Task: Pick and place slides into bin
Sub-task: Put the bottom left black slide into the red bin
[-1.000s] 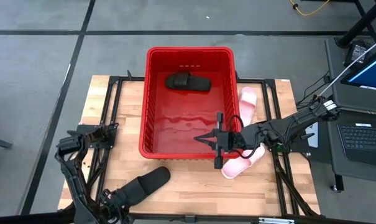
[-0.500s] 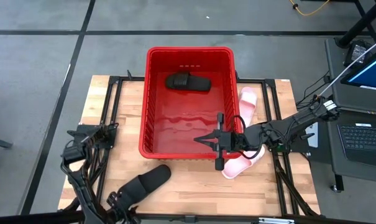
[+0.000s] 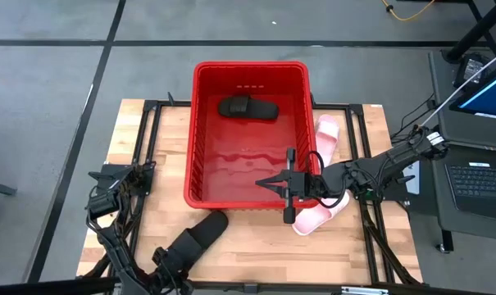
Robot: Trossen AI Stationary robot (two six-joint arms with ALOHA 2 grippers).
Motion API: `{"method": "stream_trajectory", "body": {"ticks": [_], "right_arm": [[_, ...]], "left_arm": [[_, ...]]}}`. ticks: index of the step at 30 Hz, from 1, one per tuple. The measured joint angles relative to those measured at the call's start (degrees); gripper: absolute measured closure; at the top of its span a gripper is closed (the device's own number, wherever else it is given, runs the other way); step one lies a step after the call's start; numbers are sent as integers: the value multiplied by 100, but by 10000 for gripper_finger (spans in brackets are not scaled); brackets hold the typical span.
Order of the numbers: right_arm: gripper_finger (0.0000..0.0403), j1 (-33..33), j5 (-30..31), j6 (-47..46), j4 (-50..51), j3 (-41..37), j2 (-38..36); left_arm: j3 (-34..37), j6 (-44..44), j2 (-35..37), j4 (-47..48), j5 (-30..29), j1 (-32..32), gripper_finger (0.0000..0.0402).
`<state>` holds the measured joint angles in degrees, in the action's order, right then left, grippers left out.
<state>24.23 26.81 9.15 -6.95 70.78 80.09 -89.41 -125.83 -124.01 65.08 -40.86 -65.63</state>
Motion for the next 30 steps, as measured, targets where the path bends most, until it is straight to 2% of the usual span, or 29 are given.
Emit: {"method": "stream_trajectory", "body": {"ticks": [13,16,21,30], "right_arm": [[393,110,0,4,-110,0,-2],[393,123,-3,14,-108,0,-2],[393,118,0,11,-106,0,-2],[393,120,0,20,-104,0,-2]], "left_arm": [[0,59,-10,425,-331,161,290],[0,102,-65,343,-342,160,309],[0,395,-92,-103,-522,162,384],[-148,576,-74,-548,-891,-154,395]]}}
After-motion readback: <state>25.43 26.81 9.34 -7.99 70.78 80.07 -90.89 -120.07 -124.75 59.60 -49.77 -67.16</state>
